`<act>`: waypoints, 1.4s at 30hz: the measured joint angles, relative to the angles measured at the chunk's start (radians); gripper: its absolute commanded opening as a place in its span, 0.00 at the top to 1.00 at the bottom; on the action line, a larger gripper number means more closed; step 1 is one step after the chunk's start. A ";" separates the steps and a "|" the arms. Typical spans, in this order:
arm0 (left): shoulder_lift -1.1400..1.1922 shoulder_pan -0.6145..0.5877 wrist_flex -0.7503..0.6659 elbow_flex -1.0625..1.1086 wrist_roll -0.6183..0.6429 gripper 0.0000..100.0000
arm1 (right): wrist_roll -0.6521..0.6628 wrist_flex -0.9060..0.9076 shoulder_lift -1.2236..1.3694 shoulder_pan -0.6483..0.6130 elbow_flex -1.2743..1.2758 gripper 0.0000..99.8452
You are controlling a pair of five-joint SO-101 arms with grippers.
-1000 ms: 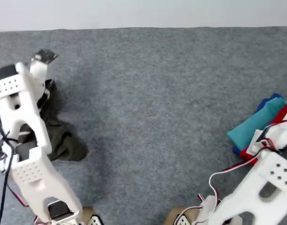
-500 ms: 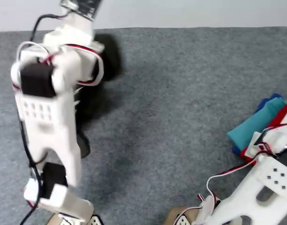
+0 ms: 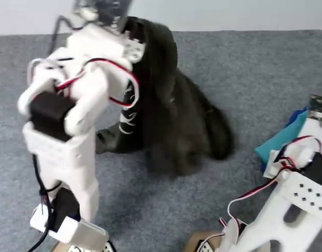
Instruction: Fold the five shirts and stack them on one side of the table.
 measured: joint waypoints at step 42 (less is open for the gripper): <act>0.276 -0.514 -0.126 0.405 0.000 0.82 | -0.190 -0.147 0.207 -0.772 -0.026 0.93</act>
